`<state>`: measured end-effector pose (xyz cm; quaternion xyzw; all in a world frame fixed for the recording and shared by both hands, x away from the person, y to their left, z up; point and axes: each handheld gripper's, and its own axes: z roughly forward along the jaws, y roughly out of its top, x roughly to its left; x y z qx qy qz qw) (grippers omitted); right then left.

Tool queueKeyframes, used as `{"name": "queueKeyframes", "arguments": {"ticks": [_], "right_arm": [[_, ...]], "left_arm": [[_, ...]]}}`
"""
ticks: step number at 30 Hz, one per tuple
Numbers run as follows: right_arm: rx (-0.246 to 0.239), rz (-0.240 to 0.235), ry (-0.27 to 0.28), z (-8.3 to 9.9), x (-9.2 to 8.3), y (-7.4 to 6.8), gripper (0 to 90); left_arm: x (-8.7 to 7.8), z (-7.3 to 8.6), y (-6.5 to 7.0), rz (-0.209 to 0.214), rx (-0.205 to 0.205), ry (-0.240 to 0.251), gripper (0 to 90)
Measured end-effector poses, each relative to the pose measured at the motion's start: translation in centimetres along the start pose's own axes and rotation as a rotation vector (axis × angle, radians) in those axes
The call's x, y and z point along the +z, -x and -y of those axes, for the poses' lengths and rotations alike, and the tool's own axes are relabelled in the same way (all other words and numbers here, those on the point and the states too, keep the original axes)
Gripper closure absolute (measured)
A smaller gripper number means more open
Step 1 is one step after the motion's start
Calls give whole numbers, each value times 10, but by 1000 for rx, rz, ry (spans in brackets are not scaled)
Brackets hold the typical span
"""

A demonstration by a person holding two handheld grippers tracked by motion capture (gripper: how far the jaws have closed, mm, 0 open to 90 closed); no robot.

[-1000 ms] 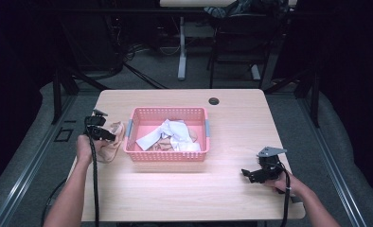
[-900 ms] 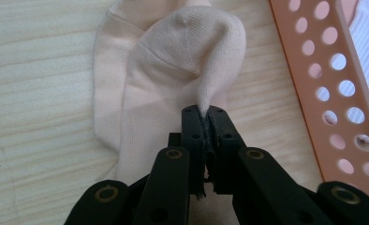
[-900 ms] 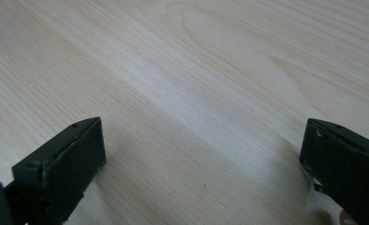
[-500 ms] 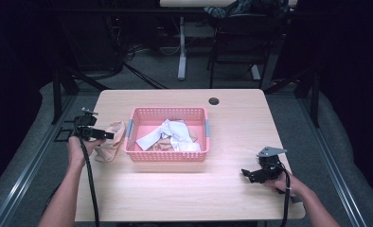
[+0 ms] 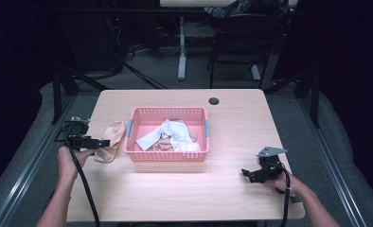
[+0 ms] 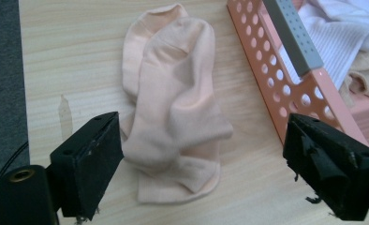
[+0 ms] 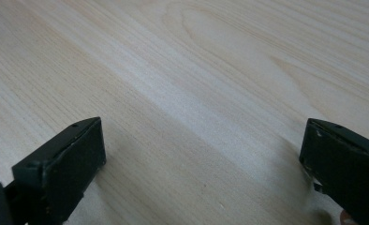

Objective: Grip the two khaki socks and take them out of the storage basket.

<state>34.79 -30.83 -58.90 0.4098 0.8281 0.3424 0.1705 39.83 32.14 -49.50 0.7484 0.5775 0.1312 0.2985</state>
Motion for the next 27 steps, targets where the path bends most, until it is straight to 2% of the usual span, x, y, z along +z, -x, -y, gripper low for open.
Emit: {"name": "queueKeyframes", "arguments": {"ticks": [15, 27], "right_arm": [[0, 1, 0, 0, 0, 0, 0], [-2, -1, -3, 0, 0, 0, 0]], "left_arm": [[-10, 40, -1, -24, -17, 14, 54], [-8, 69, -1, -38, -47, -15, 19]]}}
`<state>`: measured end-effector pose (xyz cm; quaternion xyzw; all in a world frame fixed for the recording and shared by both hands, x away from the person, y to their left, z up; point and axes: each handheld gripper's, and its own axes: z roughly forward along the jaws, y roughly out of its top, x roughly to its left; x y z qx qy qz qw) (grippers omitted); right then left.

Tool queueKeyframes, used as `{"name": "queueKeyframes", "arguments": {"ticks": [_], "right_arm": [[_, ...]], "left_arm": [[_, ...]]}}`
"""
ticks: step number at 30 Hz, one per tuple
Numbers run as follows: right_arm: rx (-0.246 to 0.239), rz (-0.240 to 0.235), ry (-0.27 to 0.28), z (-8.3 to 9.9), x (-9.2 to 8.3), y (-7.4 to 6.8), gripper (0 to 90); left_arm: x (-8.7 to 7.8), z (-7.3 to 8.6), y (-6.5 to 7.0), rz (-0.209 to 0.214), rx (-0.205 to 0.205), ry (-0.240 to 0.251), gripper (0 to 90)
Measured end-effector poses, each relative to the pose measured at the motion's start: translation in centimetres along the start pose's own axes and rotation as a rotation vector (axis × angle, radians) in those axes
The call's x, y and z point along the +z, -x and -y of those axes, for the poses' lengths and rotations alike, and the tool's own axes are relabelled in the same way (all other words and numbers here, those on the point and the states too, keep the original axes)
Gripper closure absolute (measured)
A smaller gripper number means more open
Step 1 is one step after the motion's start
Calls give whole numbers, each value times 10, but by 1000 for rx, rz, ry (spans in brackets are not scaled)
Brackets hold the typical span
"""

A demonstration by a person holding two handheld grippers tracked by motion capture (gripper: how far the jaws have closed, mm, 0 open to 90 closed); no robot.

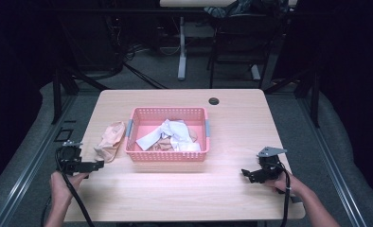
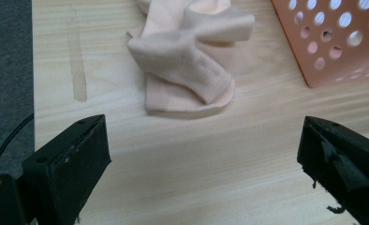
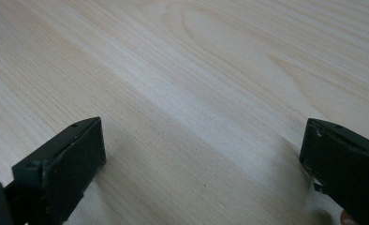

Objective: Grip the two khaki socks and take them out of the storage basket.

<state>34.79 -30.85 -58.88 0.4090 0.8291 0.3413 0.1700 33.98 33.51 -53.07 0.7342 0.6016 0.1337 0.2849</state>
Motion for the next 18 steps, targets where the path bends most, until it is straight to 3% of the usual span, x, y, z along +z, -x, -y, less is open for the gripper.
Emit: {"name": "queueKeyframes", "arguments": {"ticks": [9, 18], "right_arm": [[3, 2, 3, 0, 0, 0, 0], [1, 1, 0, 0, 0, 0, 0]], "left_arm": [[3, 18, 2, -7, -7, -2, 3], [13, 29, 0, -21, -5, -37, 2]]}}
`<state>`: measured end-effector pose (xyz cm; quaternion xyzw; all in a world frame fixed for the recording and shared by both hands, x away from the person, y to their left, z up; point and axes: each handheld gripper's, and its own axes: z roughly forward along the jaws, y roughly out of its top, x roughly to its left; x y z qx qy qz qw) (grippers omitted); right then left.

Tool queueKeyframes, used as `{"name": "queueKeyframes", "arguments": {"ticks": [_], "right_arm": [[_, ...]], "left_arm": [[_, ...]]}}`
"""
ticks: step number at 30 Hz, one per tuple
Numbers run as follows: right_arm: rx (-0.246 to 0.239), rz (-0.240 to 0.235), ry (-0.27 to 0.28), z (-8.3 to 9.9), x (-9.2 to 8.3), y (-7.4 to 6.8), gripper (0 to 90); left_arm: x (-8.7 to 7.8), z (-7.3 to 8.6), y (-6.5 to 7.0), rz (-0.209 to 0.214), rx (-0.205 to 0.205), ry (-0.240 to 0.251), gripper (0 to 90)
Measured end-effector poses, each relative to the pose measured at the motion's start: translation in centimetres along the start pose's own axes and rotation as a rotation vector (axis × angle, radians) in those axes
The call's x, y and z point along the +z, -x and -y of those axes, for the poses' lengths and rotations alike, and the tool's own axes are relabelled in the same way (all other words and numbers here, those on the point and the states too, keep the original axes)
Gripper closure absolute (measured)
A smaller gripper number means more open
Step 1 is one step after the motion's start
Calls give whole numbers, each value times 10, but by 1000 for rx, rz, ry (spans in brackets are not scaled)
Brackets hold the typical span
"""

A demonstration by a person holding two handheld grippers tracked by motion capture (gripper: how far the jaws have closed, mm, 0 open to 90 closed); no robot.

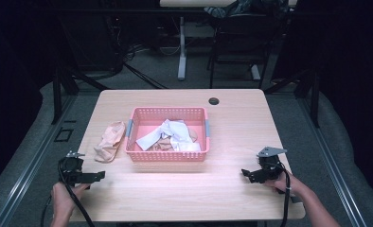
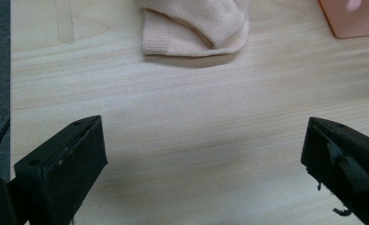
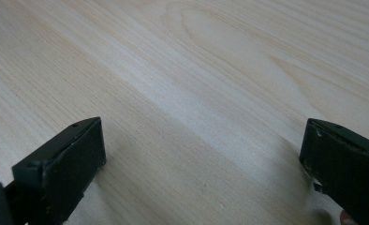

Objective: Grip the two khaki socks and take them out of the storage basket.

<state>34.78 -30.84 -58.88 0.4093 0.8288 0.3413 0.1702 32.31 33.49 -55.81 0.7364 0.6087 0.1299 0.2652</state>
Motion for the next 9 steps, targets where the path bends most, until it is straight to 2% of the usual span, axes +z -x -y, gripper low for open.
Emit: {"name": "queueKeyframes", "arguments": {"ticks": [5, 9], "right_arm": [[1, 2, 1, 0, 0, 0, 0], [3, 1, 3, 0, 0, 0, 0]], "left_arm": [[5, 1, -6, -15, -6, -5, 1], [5, 1, -10, -8, -19, -2, 1]]}}
